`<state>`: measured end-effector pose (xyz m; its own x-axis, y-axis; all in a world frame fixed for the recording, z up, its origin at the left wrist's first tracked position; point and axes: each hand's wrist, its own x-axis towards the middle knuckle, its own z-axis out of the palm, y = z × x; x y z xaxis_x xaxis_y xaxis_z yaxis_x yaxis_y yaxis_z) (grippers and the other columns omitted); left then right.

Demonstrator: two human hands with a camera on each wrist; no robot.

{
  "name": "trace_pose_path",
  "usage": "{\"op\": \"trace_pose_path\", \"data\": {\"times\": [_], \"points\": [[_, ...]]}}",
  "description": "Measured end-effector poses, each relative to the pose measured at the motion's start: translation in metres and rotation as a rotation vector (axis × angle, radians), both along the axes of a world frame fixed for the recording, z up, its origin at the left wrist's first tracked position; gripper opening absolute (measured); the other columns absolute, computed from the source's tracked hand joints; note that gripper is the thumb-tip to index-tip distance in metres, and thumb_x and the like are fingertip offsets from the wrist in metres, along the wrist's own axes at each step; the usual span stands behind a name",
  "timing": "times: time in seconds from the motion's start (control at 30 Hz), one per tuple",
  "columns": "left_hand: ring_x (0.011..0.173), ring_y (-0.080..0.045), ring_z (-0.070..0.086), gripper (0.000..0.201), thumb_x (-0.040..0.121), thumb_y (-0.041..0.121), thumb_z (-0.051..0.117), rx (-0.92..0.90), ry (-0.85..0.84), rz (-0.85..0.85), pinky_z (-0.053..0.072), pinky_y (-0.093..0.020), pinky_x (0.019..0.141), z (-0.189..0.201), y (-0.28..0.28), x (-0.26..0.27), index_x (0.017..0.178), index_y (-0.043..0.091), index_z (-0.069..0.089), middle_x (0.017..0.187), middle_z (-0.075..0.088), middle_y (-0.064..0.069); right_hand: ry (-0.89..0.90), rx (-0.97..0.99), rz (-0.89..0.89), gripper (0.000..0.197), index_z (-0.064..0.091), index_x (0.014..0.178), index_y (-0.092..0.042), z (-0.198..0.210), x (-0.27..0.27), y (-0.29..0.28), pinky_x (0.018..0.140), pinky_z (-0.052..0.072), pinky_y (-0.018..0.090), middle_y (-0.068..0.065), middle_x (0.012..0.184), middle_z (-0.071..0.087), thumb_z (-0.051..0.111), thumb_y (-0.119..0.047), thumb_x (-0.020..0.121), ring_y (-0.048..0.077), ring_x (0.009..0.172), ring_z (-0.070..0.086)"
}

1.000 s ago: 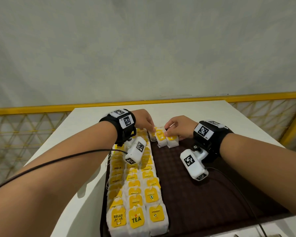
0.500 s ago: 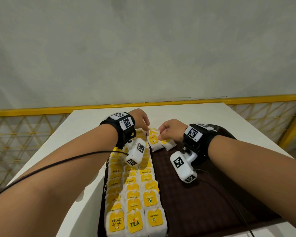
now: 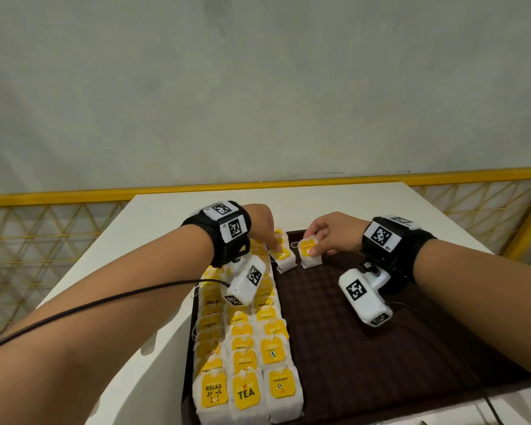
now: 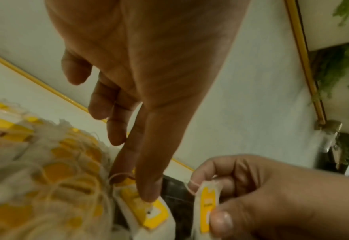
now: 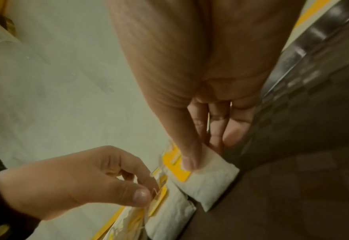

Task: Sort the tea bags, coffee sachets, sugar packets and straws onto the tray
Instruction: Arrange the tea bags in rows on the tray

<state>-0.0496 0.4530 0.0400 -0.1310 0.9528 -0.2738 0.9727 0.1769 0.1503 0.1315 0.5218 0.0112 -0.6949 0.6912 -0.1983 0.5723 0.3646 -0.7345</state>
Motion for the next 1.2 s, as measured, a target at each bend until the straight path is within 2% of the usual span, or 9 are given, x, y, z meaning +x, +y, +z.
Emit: {"op": "trace_pose_path", "data": {"times": [0.1,0.27,0.4,0.53,0.7,0.87,0.97,1.1,1.2], "points": [[0.073,-0.016,0.046,0.038,0.082,0.046,0.069,-0.077,0.114,-0.022,0.035,-0.022,0.058,-0.004,0.0,0.01,0.085,0.009,0.061,0.079,0.052,-0.003,0.071,-0.076,0.036,0.021,0.064,0.09,-0.018,-0.001,0.002,-0.005,0.069,0.053,0.022,0.001,0.082,0.066,0.071,-0.001,0.081,0.011,0.076,0.061],[0.085,-0.016,0.049,0.04,0.087,0.034,0.065,-0.092,0.115,-0.048,0.038,-0.025,0.07,-0.001,0.0,0.015,0.111,0.002,0.066,0.095,0.057,-0.003,0.064,-0.097,0.066,0.018,0.064,0.088,-0.016,-0.008,-0.001,-0.013,0.074,0.055,0.032,0.002,0.079,0.064,0.069,0.0,0.083,0.016,0.075,0.062],[0.087,-0.015,0.049,0.032,0.091,0.022,0.062,-0.032,0.086,-0.057,0.039,-0.025,0.073,0.008,0.002,0.012,0.114,0.001,0.065,0.097,0.058,-0.004,0.044,-0.045,0.07,0.017,0.063,0.091,-0.02,-0.005,-0.008,-0.016,0.062,0.052,0.023,0.0,0.079,0.06,0.07,-0.006,0.084,0.01,0.072,0.059],[0.088,-0.015,0.053,0.029,0.086,0.021,0.068,-0.016,0.088,-0.042,0.045,-0.029,0.084,0.003,0.007,0.01,0.111,0.006,0.067,0.114,0.066,-0.007,0.136,-0.116,0.027,0.021,0.059,0.084,-0.014,-0.008,-0.021,-0.026,0.057,0.055,0.019,0.005,0.073,0.056,0.068,0.005,0.083,0.012,0.059,0.059],[0.09,-0.012,0.055,0.026,0.08,0.016,0.073,0.048,0.0,0.002,0.046,-0.028,0.083,0.002,0.009,0.003,0.105,0.007,0.07,0.112,0.068,-0.006,0.138,-0.107,-0.028,0.022,0.056,0.079,-0.009,-0.007,-0.03,-0.031,0.056,0.057,0.021,0.011,0.072,0.059,0.069,0.009,0.079,0.016,0.053,0.064],[0.092,-0.015,0.056,0.021,0.083,0.014,0.07,0.159,-0.087,0.061,0.043,-0.024,0.079,0.008,0.001,-0.012,0.103,0.006,0.07,0.111,0.067,-0.007,0.063,0.075,-0.123,0.033,0.046,0.064,-0.012,-0.006,-0.032,-0.03,0.056,0.05,0.024,0.015,0.073,0.057,0.076,-0.004,0.077,0.02,0.058,0.062],[0.089,-0.012,0.055,0.02,0.083,0.016,0.07,0.187,-0.122,0.1,0.043,-0.025,0.079,0.01,-0.003,-0.023,0.102,0.008,0.071,0.109,0.068,-0.006,-0.018,0.134,-0.054,0.029,0.054,0.064,-0.013,-0.002,-0.026,-0.032,0.051,0.047,0.017,0.008,0.069,0.059,0.08,-0.018,0.075,0.012,0.056,0.056],[0.091,-0.013,0.056,0.022,0.083,0.019,0.072,0.172,-0.152,0.124,0.045,-0.025,0.08,0.009,-0.006,-0.03,0.102,0.009,0.072,0.108,0.069,-0.006,-0.054,0.111,0.025,0.024,0.06,0.068,-0.017,-0.006,-0.027,-0.036,0.058,0.048,0.017,0.004,0.076,0.064,0.084,-0.015,0.07,0.01,0.061,0.056],[0.09,-0.011,0.055,0.022,0.083,0.02,0.071,0.174,-0.148,0.12,0.043,-0.024,0.08,0.007,-0.008,-0.03,0.103,0.01,0.072,0.108,0.069,-0.005,-0.042,0.12,0.029,0.02,0.063,0.071,-0.018,-0.007,-0.031,-0.037,0.053,0.042,0.009,-0.003,0.073,0.063,0.083,-0.013,0.071,0.004,0.062,0.056]]}}
